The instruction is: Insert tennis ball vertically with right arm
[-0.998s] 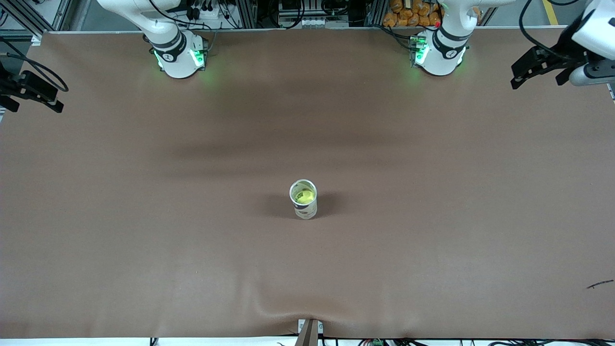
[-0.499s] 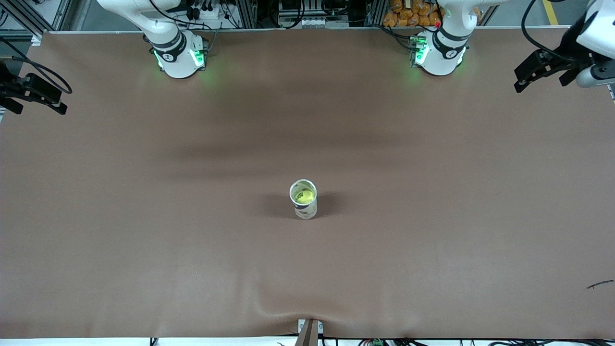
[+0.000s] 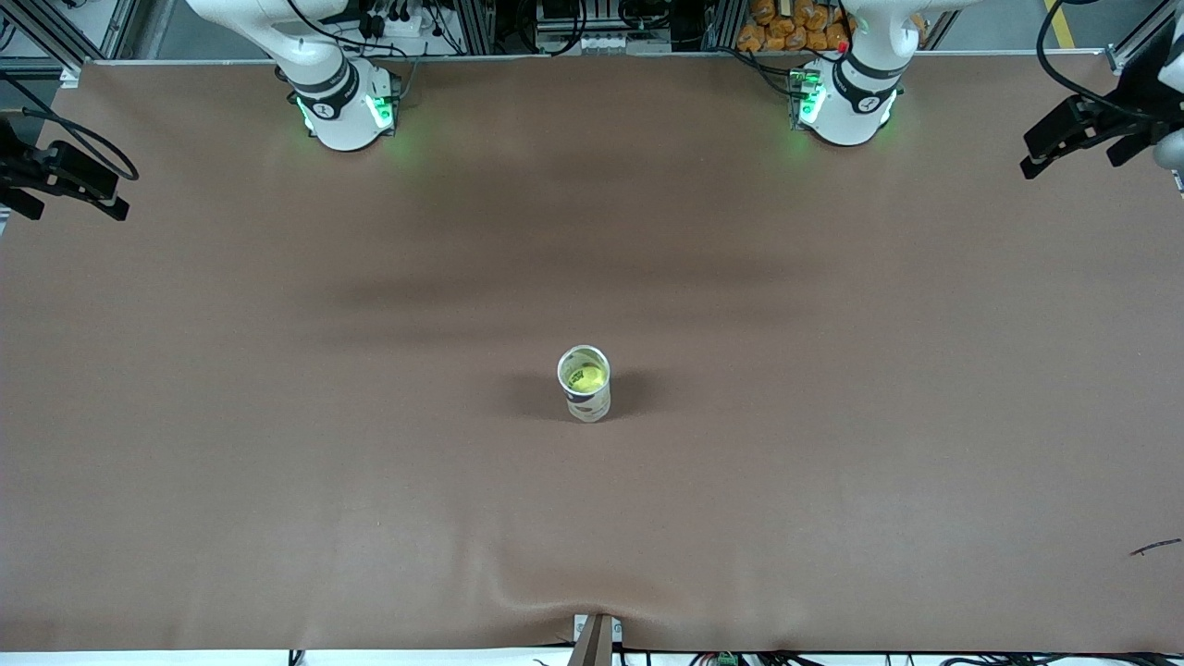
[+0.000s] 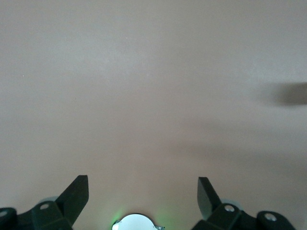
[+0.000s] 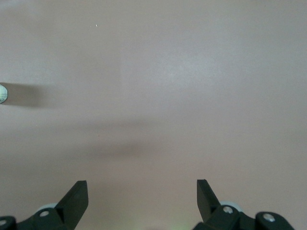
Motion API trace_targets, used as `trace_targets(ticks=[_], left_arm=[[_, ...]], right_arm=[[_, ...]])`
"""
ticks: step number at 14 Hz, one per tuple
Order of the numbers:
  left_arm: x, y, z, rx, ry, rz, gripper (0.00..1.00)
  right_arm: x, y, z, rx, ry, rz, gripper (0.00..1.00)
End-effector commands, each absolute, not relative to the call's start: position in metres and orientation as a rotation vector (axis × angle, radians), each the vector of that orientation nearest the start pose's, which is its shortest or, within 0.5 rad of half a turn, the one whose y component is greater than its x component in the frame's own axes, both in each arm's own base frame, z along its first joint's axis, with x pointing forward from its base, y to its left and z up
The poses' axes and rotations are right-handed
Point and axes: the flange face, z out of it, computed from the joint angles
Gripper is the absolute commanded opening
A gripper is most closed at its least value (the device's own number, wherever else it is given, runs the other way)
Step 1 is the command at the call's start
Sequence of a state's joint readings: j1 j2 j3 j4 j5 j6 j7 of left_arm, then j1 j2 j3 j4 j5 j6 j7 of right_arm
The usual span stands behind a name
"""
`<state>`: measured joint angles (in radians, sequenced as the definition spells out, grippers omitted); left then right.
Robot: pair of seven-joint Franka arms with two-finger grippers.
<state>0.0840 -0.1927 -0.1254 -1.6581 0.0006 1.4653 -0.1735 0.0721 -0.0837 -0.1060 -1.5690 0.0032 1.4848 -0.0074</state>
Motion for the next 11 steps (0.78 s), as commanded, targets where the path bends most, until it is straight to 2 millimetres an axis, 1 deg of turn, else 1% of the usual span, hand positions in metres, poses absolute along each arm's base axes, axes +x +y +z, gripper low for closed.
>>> trace_targets(ticks=[1, 4, 6, 8, 10, 11], left_arm=[[0.475, -0.026, 0.679, -3.094, -0.159, -0.035, 1.0], [0.477, -0.022, 0.683, -3.102, -0.156, -0.047, 1.0], [0.477, -0.02, 0.684, -3.103, -0.113, -0.046, 1.0], [0.477, -0.022, 0.684, -3.103, -0.104, -0.048, 1.0], [0.478, -0.013, 0.686, -3.106, -0.125, -0.055, 1.0], [0.48, -0.012, 0.687, -3.107, -0.127, -0.057, 1.0]], right_arm=[[0.521, -0.02, 0.667, -3.13, 0.049, -0.009, 1.0], [0.521, -0.021, 0.667, -3.13, 0.052, -0.009, 1.0], [0.52, -0.023, 0.668, -3.129, 0.059, -0.004, 1.0], [0.517, -0.032, 0.67, -3.13, 0.076, 0.003, 1.0], [0.513, -0.041, 0.671, -3.128, 0.1, 0.022, 1.0], [0.512, -0.044, 0.67, -3.126, 0.109, 0.036, 1.0]])
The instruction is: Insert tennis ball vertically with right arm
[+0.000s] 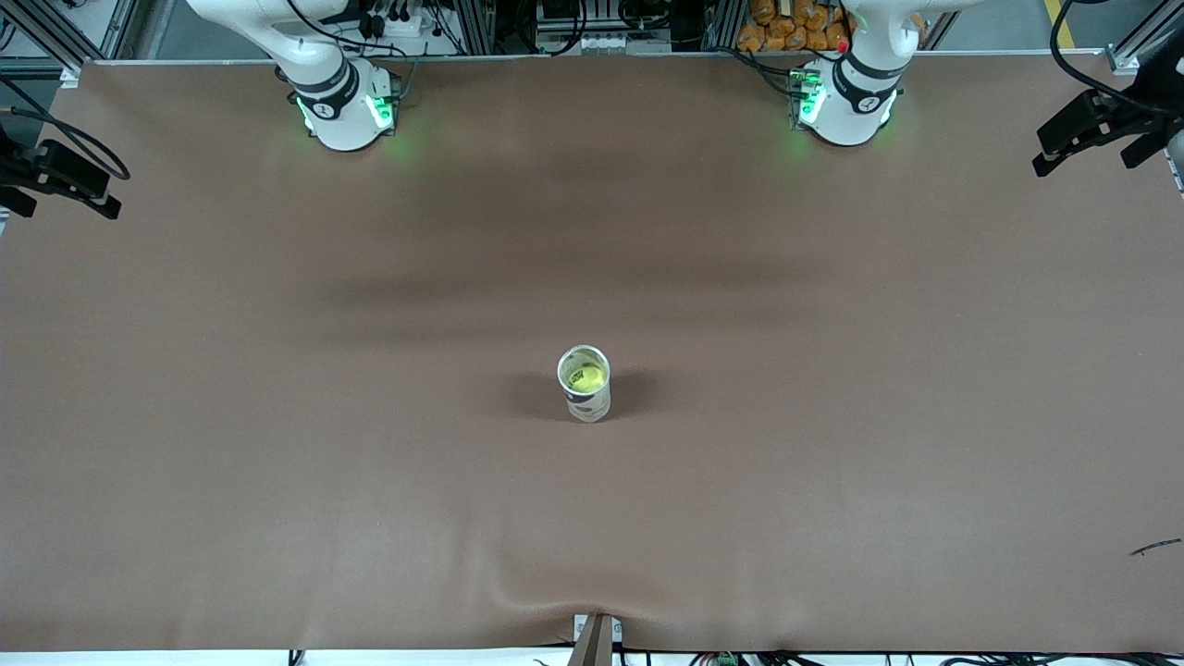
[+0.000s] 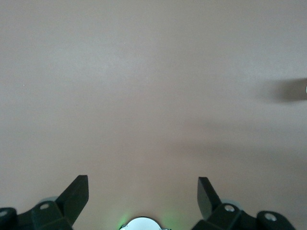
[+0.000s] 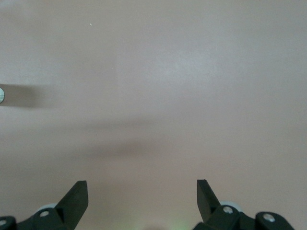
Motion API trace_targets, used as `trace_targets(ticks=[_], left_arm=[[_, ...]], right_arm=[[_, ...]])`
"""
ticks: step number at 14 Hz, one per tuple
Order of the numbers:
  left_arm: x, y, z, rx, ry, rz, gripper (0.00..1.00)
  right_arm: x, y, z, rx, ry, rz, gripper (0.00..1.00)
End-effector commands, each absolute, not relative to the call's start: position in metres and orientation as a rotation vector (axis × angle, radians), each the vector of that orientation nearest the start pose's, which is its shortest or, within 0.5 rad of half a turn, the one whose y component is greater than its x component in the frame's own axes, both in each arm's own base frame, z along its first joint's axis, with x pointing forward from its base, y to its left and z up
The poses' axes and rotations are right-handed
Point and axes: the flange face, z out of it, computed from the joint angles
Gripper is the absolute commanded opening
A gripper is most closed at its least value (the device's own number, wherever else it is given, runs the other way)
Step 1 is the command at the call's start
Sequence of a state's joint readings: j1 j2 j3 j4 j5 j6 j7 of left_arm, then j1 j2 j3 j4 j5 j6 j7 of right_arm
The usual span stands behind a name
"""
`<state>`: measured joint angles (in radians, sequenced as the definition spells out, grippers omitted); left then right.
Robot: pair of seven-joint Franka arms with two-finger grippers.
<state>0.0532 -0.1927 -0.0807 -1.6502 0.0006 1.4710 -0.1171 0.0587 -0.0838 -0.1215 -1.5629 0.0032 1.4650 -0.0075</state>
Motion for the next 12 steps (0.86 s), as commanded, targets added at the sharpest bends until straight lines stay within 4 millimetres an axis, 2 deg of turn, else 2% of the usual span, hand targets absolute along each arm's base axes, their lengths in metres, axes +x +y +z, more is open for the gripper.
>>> trace_targets(ticks=[1, 5, 7, 12], left_arm=[[0.483, -0.01, 0.689, -3.108, -0.139, -0.067, 1.0], [0.484, -0.011, 0.69, -3.109, -0.136, -0.065, 1.0], [0.484, -0.011, 0.689, -3.109, -0.136, -0.062, 1.0], [0.484, -0.011, 0.689, -3.109, -0.136, -0.06, 1.0]], right_arm=[[0.511, -0.046, 0.67, -3.125, 0.116, 0.041, 1.0], [0.511, -0.049, 0.67, -3.124, 0.123, 0.038, 1.0], [0.51, -0.056, 0.67, -3.122, 0.144, 0.038, 1.0], [0.511, -0.056, 0.67, -3.122, 0.145, 0.036, 1.0]])
